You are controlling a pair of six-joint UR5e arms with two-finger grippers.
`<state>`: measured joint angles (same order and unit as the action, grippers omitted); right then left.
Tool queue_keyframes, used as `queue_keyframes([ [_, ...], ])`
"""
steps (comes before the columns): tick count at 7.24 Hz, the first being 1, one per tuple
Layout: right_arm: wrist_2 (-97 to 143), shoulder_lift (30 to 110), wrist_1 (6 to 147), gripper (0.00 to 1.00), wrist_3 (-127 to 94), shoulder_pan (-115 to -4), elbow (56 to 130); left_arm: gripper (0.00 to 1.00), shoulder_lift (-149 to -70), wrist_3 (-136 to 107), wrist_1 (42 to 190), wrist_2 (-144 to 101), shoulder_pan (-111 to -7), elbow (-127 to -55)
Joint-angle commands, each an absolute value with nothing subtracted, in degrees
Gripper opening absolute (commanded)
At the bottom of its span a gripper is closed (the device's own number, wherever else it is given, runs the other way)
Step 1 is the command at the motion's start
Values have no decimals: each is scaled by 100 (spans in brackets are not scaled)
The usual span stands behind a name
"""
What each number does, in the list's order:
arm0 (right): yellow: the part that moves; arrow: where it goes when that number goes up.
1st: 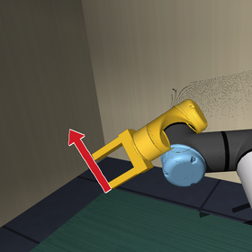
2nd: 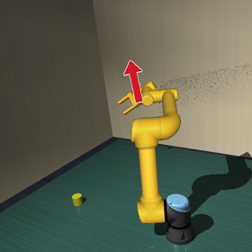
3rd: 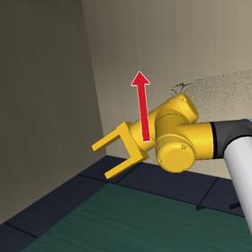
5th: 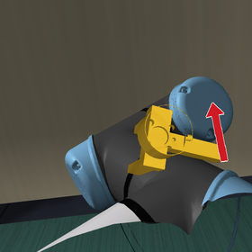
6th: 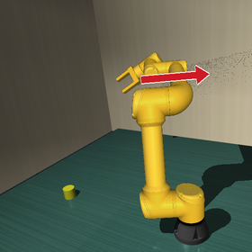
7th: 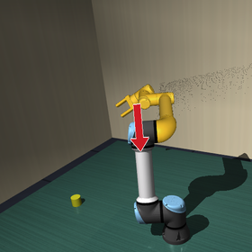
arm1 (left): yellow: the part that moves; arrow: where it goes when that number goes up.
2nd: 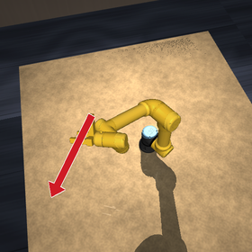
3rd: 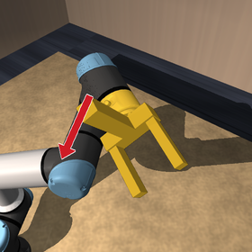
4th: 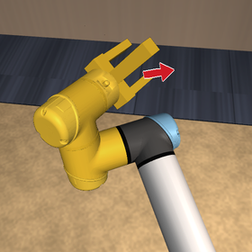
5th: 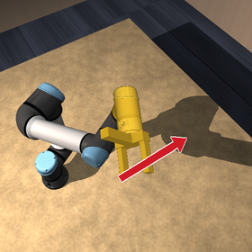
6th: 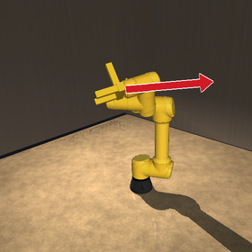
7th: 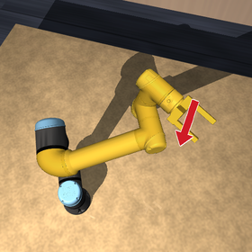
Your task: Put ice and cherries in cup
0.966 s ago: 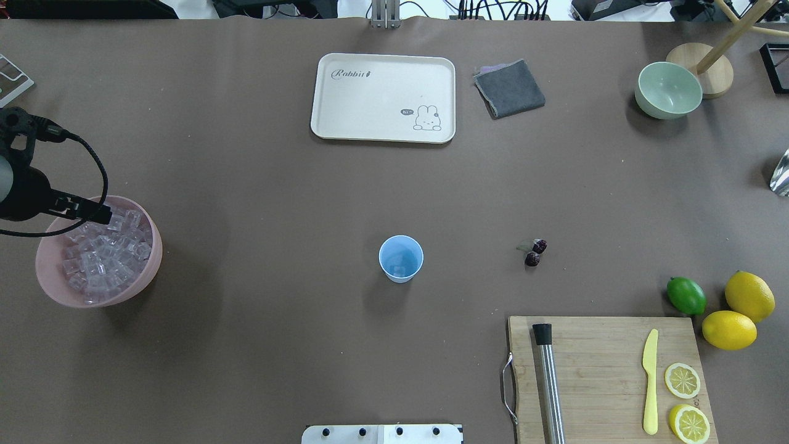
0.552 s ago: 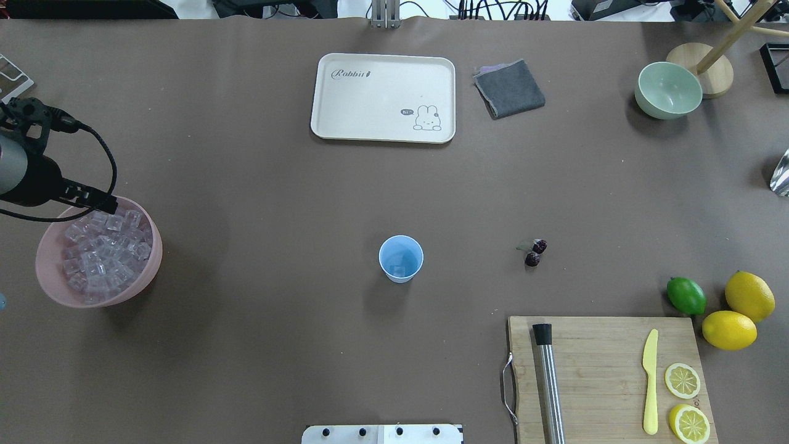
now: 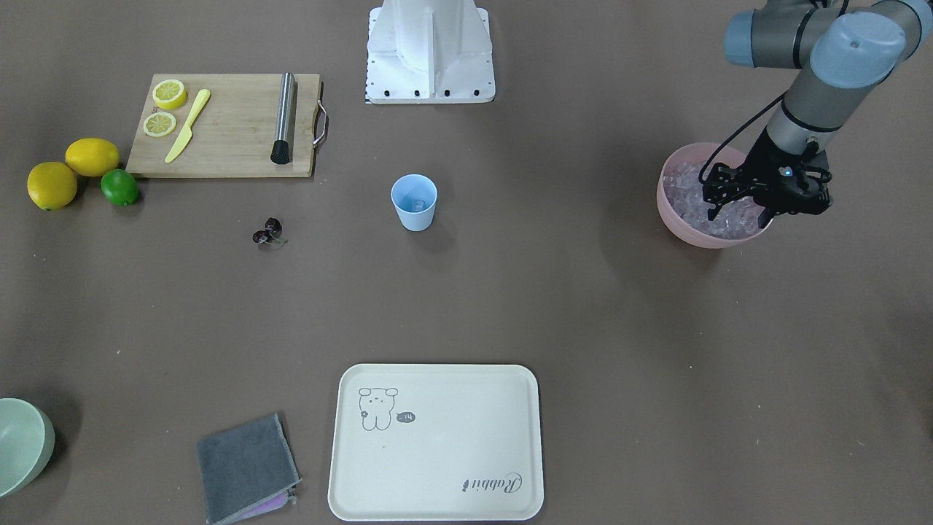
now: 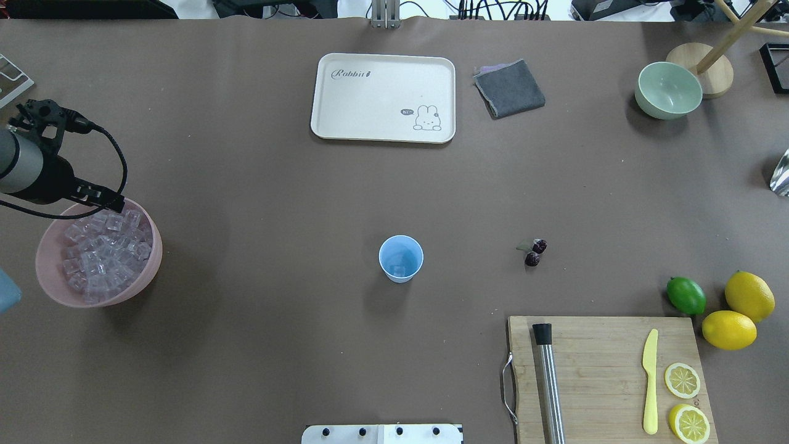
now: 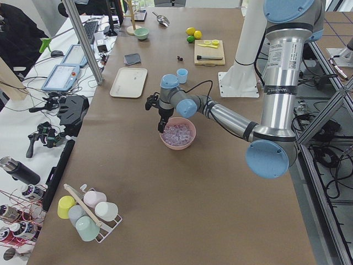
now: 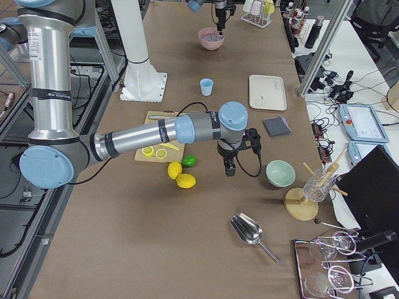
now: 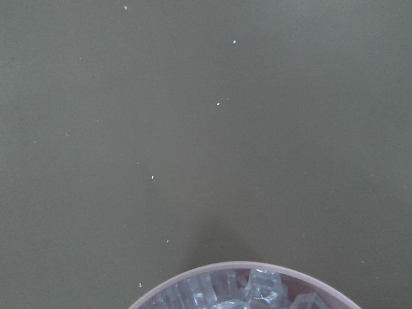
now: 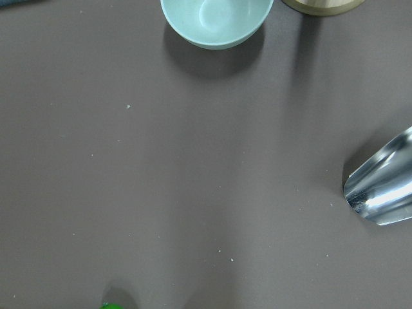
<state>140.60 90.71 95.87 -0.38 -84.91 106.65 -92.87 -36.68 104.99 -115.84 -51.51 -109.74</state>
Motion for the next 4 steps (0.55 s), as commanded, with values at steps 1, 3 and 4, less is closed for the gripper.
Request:
queue_keyframes([
  [1,14080,9062,9589,100,-44,-8490,10670,74,-9290,-3683,10512,-11584,-5124,-10899],
  [3,14071,9027,9589,100,-184,-8490,10661,75,-9290,-3674,10520,-11584,-5054,-10803],
  [4,14071,9018,9589,100,-185,-8490,10652,79,-9281,-3683,10712,-11584,-4975,-10697],
])
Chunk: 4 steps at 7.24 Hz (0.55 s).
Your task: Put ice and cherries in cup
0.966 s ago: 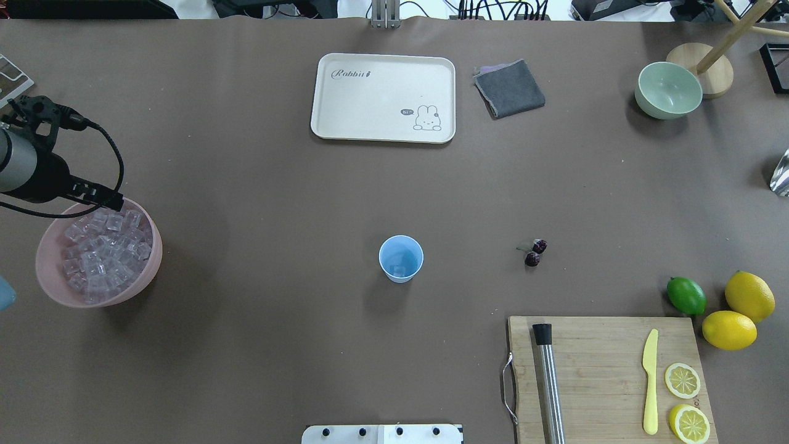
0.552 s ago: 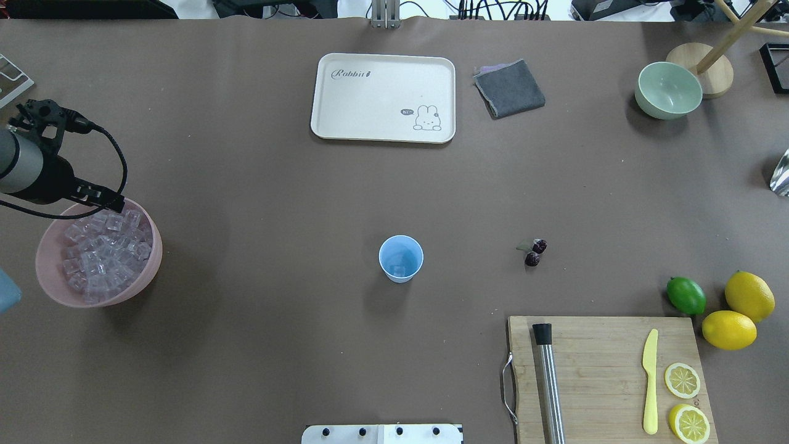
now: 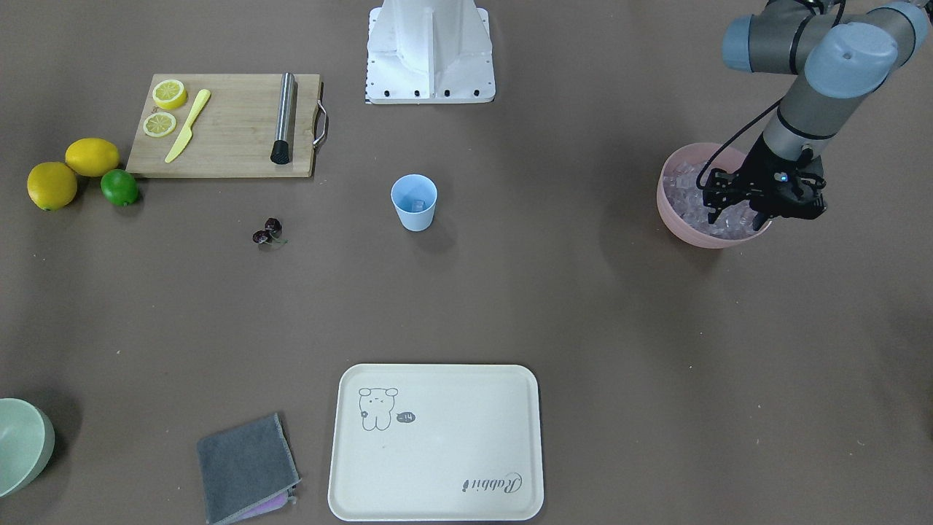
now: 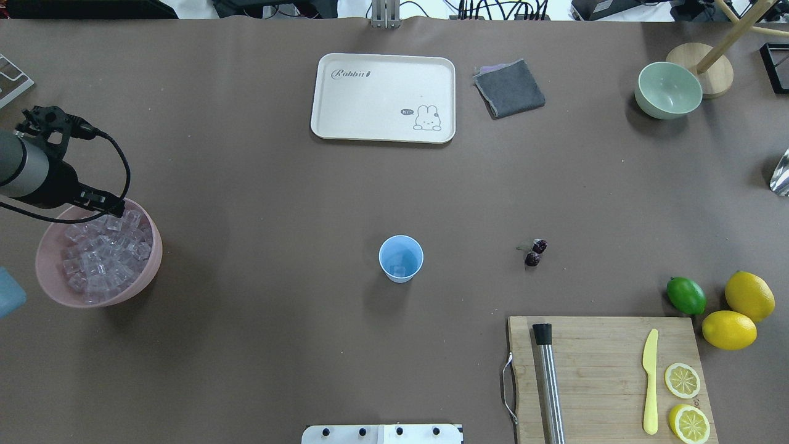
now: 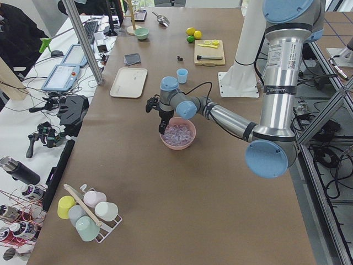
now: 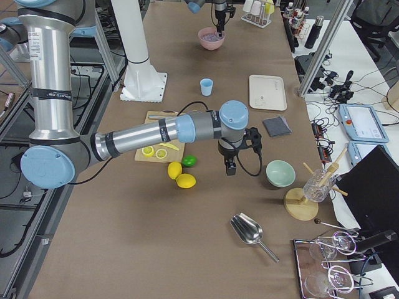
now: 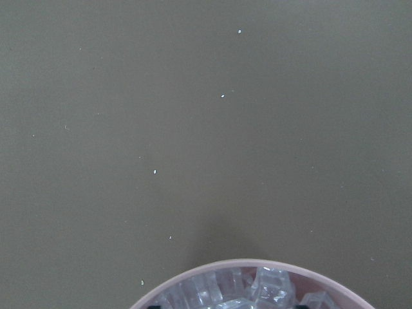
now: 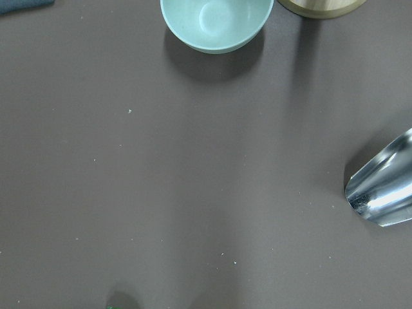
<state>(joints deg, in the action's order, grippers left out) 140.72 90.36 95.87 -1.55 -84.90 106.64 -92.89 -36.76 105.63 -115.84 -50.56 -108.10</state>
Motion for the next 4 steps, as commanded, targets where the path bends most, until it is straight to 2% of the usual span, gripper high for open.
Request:
queue_keyframes([
  [1,14080,9018,9589,100,-185,-8490,10661,83,-9273,-3674,10870,-11584,-4931,-10557],
  [4,14071,9018,9589,100,-185,-8499,10679,80,-9255,-3683,11101,-11917,-4896,-10406],
])
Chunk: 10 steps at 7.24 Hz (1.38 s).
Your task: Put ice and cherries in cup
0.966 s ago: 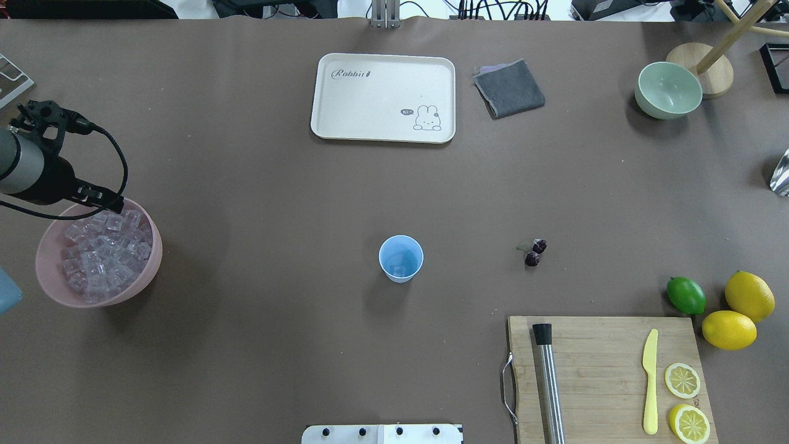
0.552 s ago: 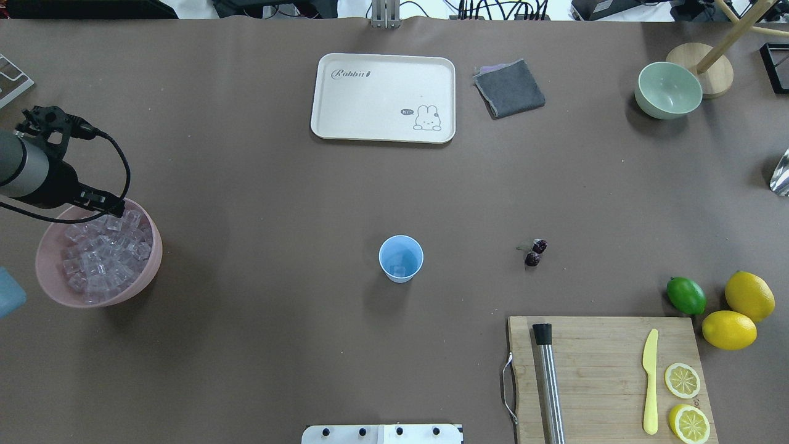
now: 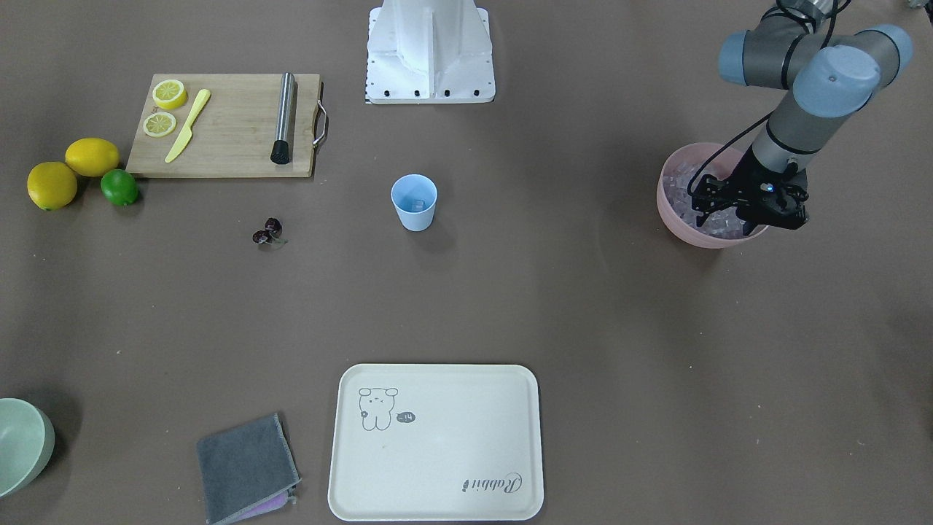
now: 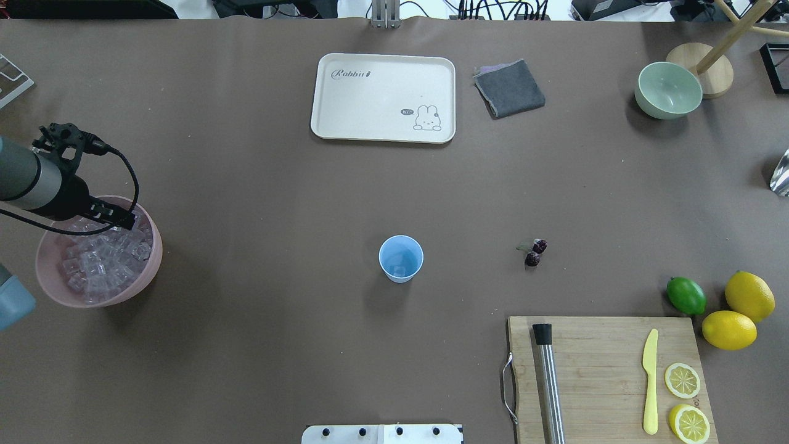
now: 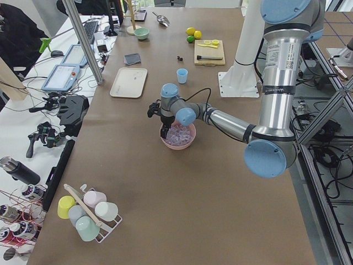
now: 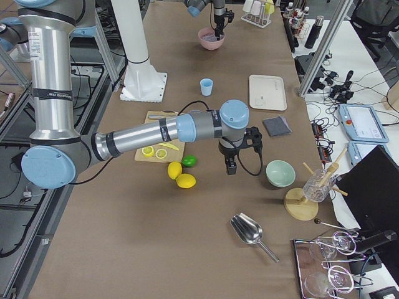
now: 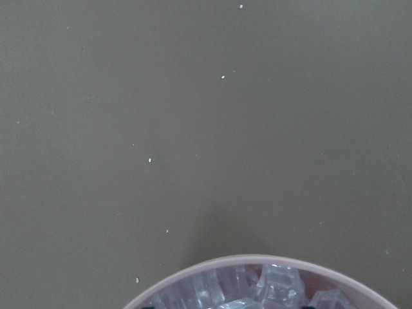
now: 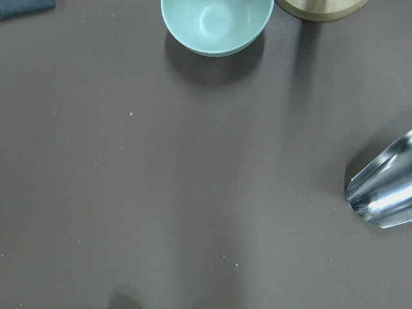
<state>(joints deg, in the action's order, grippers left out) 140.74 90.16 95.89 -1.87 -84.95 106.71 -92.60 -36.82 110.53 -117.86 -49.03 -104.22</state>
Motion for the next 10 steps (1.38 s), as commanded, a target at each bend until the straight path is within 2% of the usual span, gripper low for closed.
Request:
queue_keyframes([
  [1,14071,9026,9589,100,-185,-8508,10705,63,-9255,-3691,11101,-11927,-4896,-10432],
  [3,14071,9009,9589,100,-193,-8508,10696,17,-9088,-3683,11074,-11979,-4913,-10704],
  [4,14080,8991,9589,100,-202,-8508,10705,0,-9097,-3683,11074,-12040,-4913,-10670],
  [8,14089,8974,9589,100,-202,-8508,10705,0,-9027,-3674,11074,-12172,-5114,-10766],
  [10,14098,8939,9589,100,-202,-8508,10705,0,-8895,-3674,11048,-12208,-5482,-11126],
])
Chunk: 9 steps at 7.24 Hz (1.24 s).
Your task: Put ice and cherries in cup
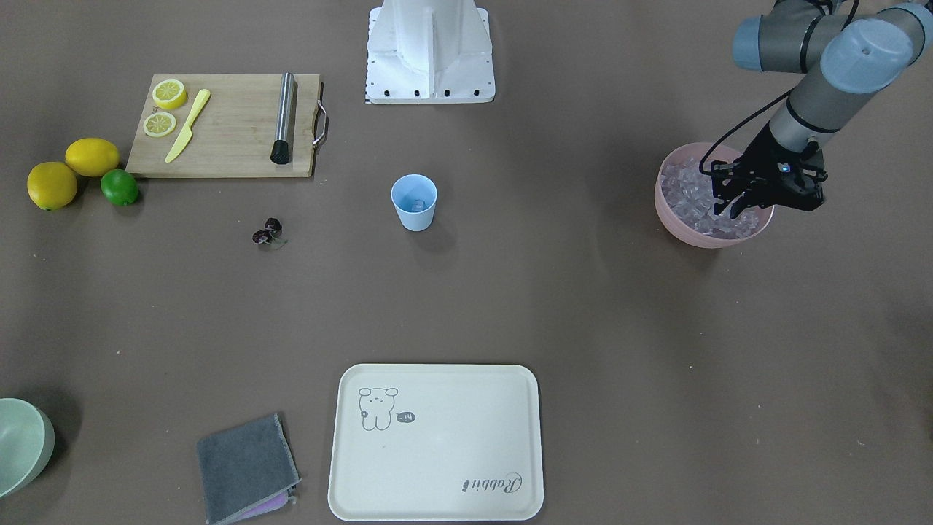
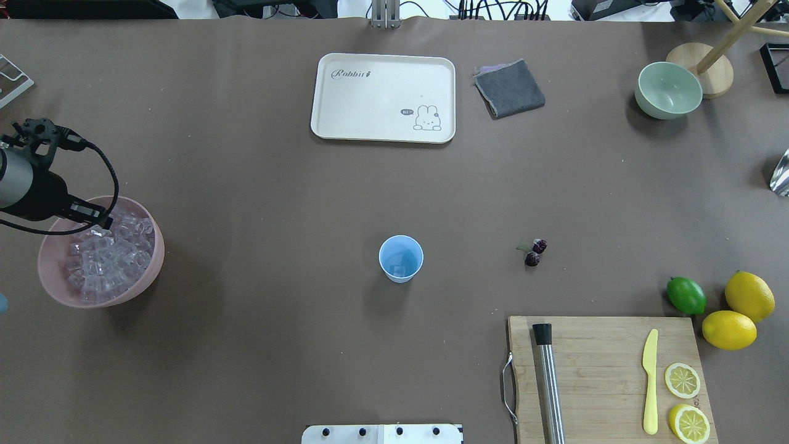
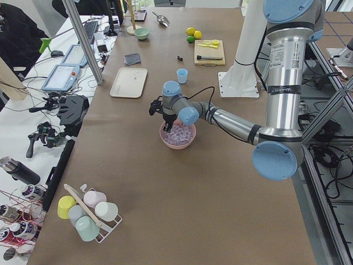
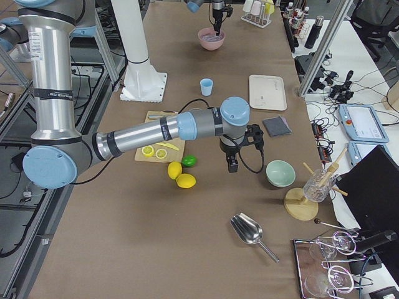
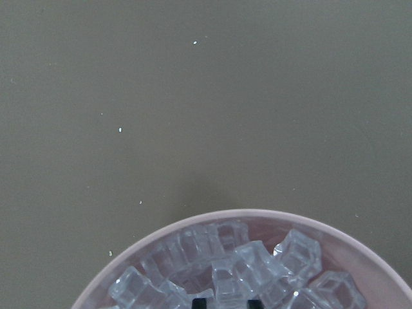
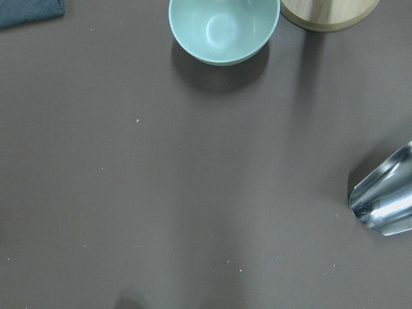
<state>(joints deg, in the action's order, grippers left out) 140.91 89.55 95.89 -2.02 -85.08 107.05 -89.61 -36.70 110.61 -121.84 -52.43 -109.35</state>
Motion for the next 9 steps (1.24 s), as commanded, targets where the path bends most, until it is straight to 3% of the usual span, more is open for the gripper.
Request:
queue_keyframes([
  [1,14159,8878,9589,100,-228,-8508,10705,0,-8938,-3674,11057,-12199,-5711,-11284],
  [2,14168,8851,9589,100,-307,-8508,10705,0,-9182,-4013,11118,-12173,-5774,-11442],
  [5,14159,8719,9589,100,-325,-8420,10626,0,-10859,-6278,11426,-12103,-5434,-11373],
  [9,14159,8683,9589,100,-536,-8411,10661,0,-12118,-7769,11760,-8524,-2432,-11173],
])
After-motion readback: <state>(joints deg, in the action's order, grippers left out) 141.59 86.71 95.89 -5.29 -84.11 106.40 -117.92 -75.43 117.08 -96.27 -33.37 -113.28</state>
